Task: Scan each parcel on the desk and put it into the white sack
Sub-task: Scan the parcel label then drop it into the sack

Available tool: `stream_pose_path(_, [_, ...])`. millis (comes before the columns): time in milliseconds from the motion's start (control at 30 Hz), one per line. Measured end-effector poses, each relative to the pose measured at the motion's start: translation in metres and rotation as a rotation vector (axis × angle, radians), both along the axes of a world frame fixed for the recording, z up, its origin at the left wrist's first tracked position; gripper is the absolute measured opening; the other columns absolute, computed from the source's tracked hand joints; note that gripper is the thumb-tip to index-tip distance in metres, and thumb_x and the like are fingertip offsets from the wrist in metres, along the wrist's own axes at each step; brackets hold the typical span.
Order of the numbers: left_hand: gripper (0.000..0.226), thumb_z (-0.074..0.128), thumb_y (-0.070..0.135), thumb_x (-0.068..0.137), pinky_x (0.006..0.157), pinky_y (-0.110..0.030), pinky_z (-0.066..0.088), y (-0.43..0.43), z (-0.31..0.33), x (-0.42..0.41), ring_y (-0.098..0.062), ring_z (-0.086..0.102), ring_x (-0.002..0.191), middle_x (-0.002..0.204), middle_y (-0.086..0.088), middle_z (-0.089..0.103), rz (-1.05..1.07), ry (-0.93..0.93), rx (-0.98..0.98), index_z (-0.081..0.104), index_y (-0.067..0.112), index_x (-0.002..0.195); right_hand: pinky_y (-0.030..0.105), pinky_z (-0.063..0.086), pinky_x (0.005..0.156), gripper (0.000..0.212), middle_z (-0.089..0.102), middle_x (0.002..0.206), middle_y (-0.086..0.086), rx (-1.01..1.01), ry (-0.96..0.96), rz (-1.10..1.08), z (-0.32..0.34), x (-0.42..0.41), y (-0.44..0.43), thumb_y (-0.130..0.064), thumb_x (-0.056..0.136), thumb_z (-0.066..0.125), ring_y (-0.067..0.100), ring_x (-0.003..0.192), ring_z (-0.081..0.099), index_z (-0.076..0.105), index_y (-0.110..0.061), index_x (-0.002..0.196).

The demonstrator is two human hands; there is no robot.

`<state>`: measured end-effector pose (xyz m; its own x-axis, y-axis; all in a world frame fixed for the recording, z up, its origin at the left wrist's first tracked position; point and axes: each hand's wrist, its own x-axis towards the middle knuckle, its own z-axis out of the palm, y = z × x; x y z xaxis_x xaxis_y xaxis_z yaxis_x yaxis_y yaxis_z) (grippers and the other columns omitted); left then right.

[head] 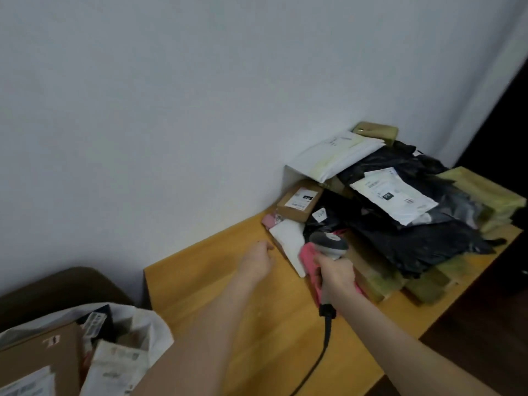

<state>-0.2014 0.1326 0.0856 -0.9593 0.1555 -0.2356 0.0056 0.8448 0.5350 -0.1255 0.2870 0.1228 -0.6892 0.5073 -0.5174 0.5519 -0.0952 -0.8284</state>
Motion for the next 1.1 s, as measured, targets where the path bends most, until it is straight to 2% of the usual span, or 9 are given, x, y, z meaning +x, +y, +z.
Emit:
stream_pose_path(133, [0.036,0.059,0.021,0.089,0.096,-0.033,0.045,0.063,0.001,-0.021,-0.019,0.056,0.115,0.126,-0.005,0.06,-0.006,-0.033,0.018,0.057,0.016,0.124,0.033,0.045,0.057,0.029,0.064,0.068,0.012,0.058,-0.028,-0.03,-0.005,-0.022,0.069,-0.033,0.078,0.069,0.027,0.059,0.056,0.063,-0.005,0.074])
stream_pose_path(333, [0.042,0.057,0.023,0.093,0.098,-0.031,0.043,0.133,-0.001,-0.066,-0.023,0.053,0.121,0.131,-0.008,0.056,0.126,-0.06,0.05,0.051,0.01,0.132,0.043,0.057,0.076,0.032,0.07,0.083,0.017,-0.007,-0.017,-0.02,-0.014,-0.086,0.138,-0.03,0.072,0.07,0.036,0.08,0.068,0.068,-0.003,0.09])
stream_pose_path(533, [0.045,0.062,0.023,0.089,0.094,-0.033,0.042,0.137,-0.01,-0.125,-0.028,0.052,0.118,0.128,-0.014,0.055,0.34,-0.068,0.133,0.051,0.0,0.127,0.033,0.052,0.061,0.018,0.06,0.045,0.004,-0.164,-0.038,0.009,-0.028,-0.142,0.135,-0.015,0.082,0.067,0.018,0.045,0.056,0.063,-0.004,0.069])
stream_pose_path(633, [0.044,0.063,0.022,0.09,0.08,-0.026,0.038,0.126,-0.024,-0.159,-0.019,0.052,0.1,0.113,-0.007,0.057,0.445,-0.114,0.269,0.05,-0.001,0.125,0.03,0.048,0.052,0.019,0.06,0.05,0.007,-0.216,-0.045,0.009,-0.047,-0.166,0.129,-0.012,0.084,0.066,0.017,0.043,0.053,0.06,-0.004,0.068])
stream_pose_path(767, [0.083,0.068,0.038,0.086,0.104,-0.035,0.04,0.117,-0.059,-0.206,-0.029,0.046,0.127,0.144,-0.015,0.041,0.609,-0.247,0.54,0.025,0.002,0.147,0.026,0.045,0.046,0.019,0.058,0.048,0.007,-0.249,-0.079,-0.002,-0.073,-0.188,0.125,-0.01,0.084,0.067,0.015,0.038,0.05,0.06,-0.001,0.069])
stream_pose_path(867, [0.132,0.082,0.067,0.05,0.101,-0.046,0.044,0.107,-0.105,-0.244,-0.031,0.048,0.127,0.147,-0.013,0.039,0.758,-0.367,0.785,0.015,0.014,0.151,0.026,0.044,0.045,0.019,0.058,0.049,0.008,-0.263,-0.085,-0.014,-0.088,-0.203,0.12,-0.01,0.084,0.068,0.014,0.037,0.05,0.06,0.0,0.07])
stream_pose_path(900, [0.127,0.079,0.07,0.052,0.096,-0.044,0.046,0.106,-0.111,-0.249,-0.031,0.05,0.124,0.145,-0.011,0.042,0.78,-0.409,0.821,0.018,0.018,0.15,0.026,0.044,0.046,0.019,0.057,0.047,0.007,-0.269,-0.085,-0.017,-0.092,-0.207,0.118,-0.009,0.084,0.068,0.015,0.037,0.05,0.06,0.0,0.069])
stream_pose_path(1000, [0.065,0.059,0.046,0.09,0.085,-0.04,0.05,0.112,-0.104,-0.249,-0.031,0.056,0.108,0.135,-0.013,0.049,0.777,-0.475,0.826,0.035,0.018,0.144,0.028,0.043,0.048,0.019,0.057,0.046,0.006,-0.27,-0.087,-0.016,-0.099,-0.213,0.111,-0.007,0.083,0.066,0.016,0.039,0.05,0.061,-0.001,0.066])
stream_pose_path(1100, [0.057,0.065,0.03,0.09,0.086,-0.039,0.052,0.11,-0.11,-0.247,-0.027,0.057,0.099,0.131,-0.017,0.052,0.812,-0.492,0.889,0.042,0.008,0.139,0.029,0.044,0.049,0.018,0.058,0.047,0.007,-0.264,-0.082,-0.026,-0.103,-0.212,0.109,-0.007,0.083,0.067,0.017,0.042,0.051,0.061,-0.001,0.067])
